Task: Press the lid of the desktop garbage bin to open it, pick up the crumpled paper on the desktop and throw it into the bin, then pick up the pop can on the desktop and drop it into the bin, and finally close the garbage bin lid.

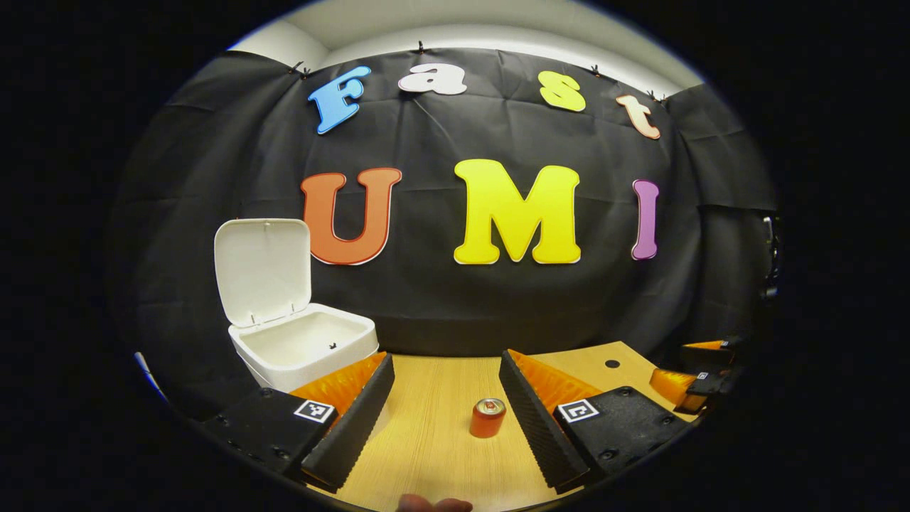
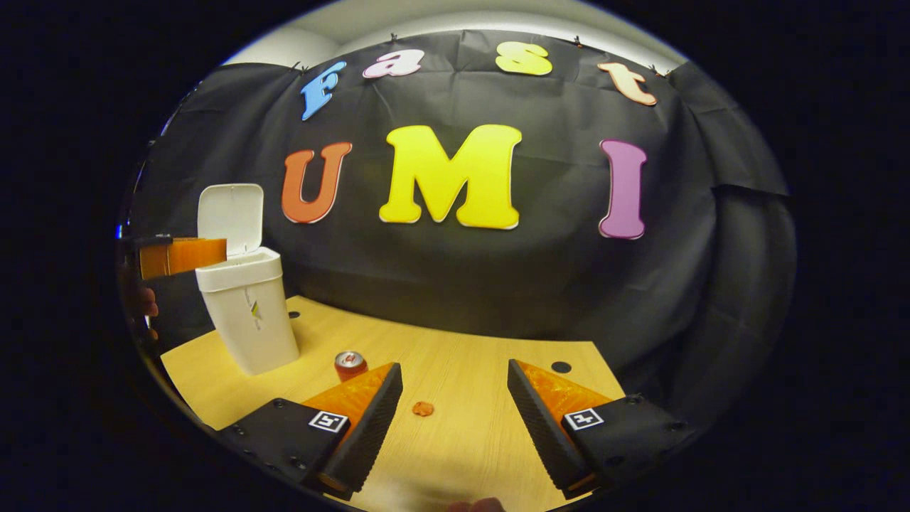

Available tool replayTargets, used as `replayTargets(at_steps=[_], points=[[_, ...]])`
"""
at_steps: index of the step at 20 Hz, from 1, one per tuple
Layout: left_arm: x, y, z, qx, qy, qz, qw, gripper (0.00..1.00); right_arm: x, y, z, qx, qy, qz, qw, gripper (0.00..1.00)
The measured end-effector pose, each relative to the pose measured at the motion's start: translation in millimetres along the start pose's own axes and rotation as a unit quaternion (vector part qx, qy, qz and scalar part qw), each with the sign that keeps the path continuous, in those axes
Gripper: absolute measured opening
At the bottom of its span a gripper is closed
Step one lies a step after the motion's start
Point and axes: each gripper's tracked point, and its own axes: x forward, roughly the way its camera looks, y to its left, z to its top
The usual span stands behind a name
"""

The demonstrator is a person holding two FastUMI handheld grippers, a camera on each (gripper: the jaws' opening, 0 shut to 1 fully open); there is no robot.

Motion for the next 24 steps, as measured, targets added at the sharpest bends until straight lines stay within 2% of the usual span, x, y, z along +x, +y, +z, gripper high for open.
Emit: replayTargets(at_steps=[3,10,16,24], points=[[-6,3,-5,0.004,0.013,0.006,1.000,0.98,24,16,-32,-0.016,0.038,0.029,0.999,0.94],[-17,19,-14,0.009,0.043,0.032,0.999,0.98,94,36,-82,-0.019,0.112,0.072,0.991,0.94],[-29,28,-33,0.000,0.080,0.056,0.995,0.98,145,38,-132,-0.030,0.173,0.079,0.981,0.95],[-40,50,-39,0.011,0.090,0.095,0.991,0.98,183,47,-170,-0.050,0.210,0.087,0.973,0.94]])
